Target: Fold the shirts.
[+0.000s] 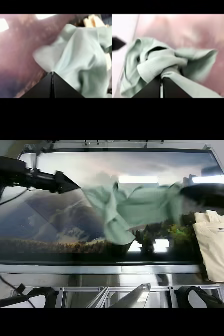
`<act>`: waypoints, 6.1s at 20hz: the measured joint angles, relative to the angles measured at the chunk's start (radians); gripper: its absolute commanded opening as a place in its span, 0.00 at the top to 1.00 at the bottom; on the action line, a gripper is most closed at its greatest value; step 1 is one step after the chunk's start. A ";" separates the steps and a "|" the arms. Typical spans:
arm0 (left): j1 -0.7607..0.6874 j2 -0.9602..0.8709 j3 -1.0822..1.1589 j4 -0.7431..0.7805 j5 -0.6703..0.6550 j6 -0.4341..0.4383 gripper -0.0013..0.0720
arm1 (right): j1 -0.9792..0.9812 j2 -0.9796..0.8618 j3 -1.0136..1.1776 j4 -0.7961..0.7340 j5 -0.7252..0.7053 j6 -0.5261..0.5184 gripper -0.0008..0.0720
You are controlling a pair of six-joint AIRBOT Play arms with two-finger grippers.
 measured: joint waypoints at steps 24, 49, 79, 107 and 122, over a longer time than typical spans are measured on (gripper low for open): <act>-0.380 -0.055 -0.324 0.024 -0.306 0.000 0.18 | -0.092 -0.294 0.051 -0.676 0.049 0.240 0.23; -0.721 -0.916 0.582 -0.010 -0.257 -0.349 0.96 | -0.048 -0.443 0.013 -0.581 -0.010 0.223 0.67; 0.206 0.308 0.627 -0.001 0.070 -0.177 0.95 | -0.275 0.291 0.323 0.422 -0.209 -0.260 0.96; 0.026 -0.076 -0.413 0.263 0.111 -0.243 0.01 | 0.162 -0.996 0.596 -0.413 -0.158 0.046 0.16; -0.224 0.044 -0.807 0.205 -0.221 -0.257 0.95 | 0.288 -1.120 0.674 -0.425 -0.174 0.104 0.19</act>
